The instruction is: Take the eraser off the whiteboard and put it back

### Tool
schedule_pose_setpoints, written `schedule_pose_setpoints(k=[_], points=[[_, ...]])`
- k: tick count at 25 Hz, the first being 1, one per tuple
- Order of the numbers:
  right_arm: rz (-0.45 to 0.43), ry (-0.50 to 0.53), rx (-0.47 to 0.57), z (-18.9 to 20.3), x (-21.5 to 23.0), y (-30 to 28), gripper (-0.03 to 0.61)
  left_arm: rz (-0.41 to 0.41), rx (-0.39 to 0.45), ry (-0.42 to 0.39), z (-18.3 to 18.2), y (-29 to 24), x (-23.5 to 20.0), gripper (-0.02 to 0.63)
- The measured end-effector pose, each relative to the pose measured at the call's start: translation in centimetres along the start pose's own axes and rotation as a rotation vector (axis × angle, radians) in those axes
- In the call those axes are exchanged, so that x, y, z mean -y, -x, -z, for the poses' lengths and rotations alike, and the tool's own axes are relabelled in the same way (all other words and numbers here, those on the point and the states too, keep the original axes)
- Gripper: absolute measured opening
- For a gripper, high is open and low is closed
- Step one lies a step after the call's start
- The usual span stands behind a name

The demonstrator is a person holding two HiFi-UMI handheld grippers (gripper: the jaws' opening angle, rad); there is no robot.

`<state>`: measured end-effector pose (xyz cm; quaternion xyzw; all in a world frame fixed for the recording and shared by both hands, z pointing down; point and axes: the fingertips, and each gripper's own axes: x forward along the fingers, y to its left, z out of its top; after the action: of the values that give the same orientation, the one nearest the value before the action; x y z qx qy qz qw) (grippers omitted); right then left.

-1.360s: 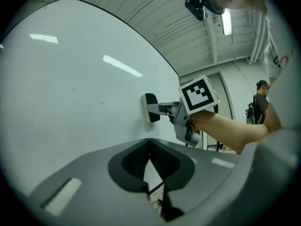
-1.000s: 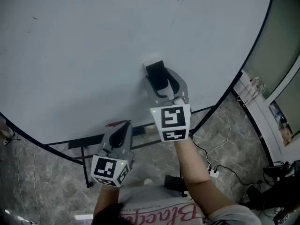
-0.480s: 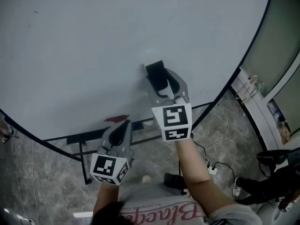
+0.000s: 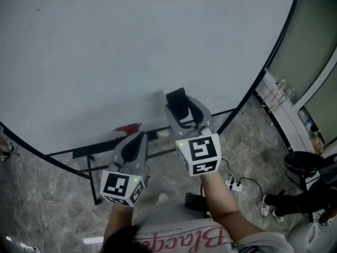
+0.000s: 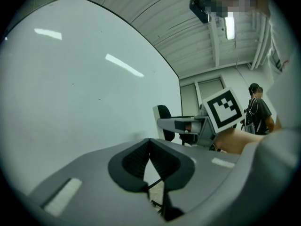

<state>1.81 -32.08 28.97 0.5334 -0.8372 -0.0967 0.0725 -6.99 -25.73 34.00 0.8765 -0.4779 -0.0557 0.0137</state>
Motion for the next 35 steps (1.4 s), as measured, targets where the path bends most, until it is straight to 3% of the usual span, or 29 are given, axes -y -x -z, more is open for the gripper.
schedule_pose_setpoints(k=[11, 15, 35], points=[[-0.031, -0.085, -0.053, 3.2, -1.8, 5.9, 0.229, -0.009, 0.018, 0.009, -0.2, 0.5, 0.6, 0.0], [-0.055, -0.068, -0.045, 3.5, -3.5, 7.1, 0.229, -0.009, 0.016, 0.021, 0.1, 0.8, 0.7, 0.0], [-0.065, -0.073, -0.033, 2.8, -4.3, 5.2, 0.23, -0.011, 0.049, 0.019, -0.8, 0.5, -0.8, 0.0]])
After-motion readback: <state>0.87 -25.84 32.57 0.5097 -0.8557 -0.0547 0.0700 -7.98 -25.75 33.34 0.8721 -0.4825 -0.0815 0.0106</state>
